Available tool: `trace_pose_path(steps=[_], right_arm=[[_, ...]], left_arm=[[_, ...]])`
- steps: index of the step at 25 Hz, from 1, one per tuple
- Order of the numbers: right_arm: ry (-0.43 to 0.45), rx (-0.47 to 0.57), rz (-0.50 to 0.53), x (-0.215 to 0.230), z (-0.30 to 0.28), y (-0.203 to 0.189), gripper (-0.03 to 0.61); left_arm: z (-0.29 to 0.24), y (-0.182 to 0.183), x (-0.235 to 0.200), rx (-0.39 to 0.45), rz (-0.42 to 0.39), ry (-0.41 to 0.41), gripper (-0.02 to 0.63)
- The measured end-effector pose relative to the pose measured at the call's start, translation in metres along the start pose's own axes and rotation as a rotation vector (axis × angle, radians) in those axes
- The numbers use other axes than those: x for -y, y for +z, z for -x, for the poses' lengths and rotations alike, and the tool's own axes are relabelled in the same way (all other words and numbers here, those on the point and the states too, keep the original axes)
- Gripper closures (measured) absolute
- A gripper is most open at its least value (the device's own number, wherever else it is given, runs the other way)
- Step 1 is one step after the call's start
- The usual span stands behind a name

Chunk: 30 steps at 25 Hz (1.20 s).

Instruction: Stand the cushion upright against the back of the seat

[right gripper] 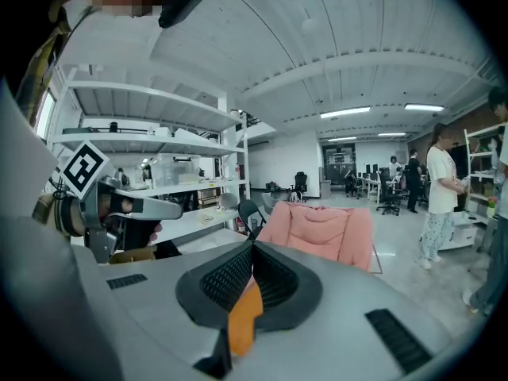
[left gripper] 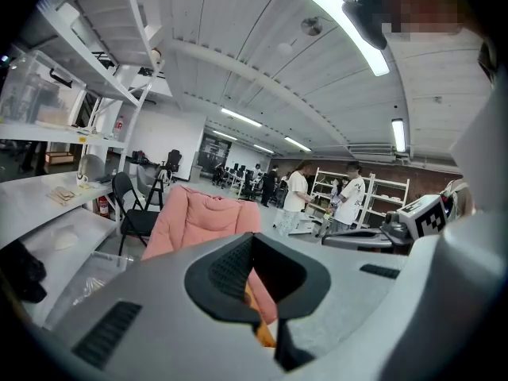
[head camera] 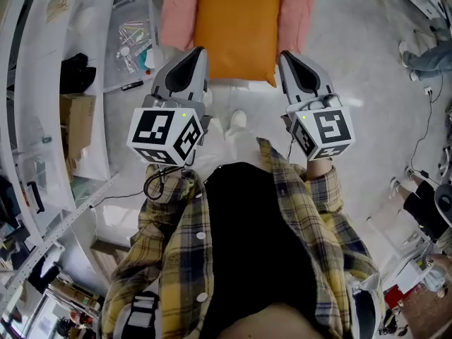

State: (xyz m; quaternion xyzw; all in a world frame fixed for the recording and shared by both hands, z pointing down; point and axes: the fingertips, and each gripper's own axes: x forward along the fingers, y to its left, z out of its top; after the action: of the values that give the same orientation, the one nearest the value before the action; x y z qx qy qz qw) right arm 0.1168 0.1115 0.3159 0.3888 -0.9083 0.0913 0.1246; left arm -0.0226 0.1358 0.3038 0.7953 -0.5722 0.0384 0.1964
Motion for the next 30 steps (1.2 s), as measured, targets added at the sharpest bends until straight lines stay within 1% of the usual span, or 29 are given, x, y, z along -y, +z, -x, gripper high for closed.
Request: trace_pose_path(steps=[6,8,11,13,17,20,22,27,30], right_arm=[[-0.051,-0.018,-0.008,-0.002,-0.042,0.005,0.56],[-0.073,-0.019,-0.013,-0.002,-0.049,0.007,0.56],[-0.11,-0.021,-0.025,-0.002,-0.059,0.012,0.56],[-0.139,-0.028,-0.028,-0.004,-0.074,0.016,0.56],[-0.202,-0.059,-0.004,-0.006,-0.103,0.015,0.558],[-0.252,-0.09,0.031,-0.004,-0.119,0.009,0.558],[-0.276,-0.103,0.039,-0.002,-0.129,0.005,0.558],[-0.318,-0.144,0.02,0.008,-0.129,-0.008,0.558],[-0.335,-0.17,0.016,0.021,-0.124,-0.019,0.558]], left_arm=[[-0.022,0.008,-0.044,-0.021,-0.001,-0.038,0.609],[-0.027,0.012,-0.051,-0.024,-0.006,-0.057,0.61],[-0.038,0.019,-0.061,-0.037,-0.022,-0.092,0.609],[-0.047,0.024,-0.076,-0.052,-0.034,-0.117,0.611],[-0.062,0.027,-0.104,-0.089,-0.058,-0.165,0.609],[-0.073,0.02,-0.116,-0.127,-0.097,-0.204,0.61],[-0.082,0.014,-0.122,-0.151,-0.108,-0.223,0.609],[-0.097,-0.003,-0.123,-0.203,-0.087,-0.26,0.609],[-0.107,-0.015,-0.118,-0.233,-0.082,-0.264,0.609]])
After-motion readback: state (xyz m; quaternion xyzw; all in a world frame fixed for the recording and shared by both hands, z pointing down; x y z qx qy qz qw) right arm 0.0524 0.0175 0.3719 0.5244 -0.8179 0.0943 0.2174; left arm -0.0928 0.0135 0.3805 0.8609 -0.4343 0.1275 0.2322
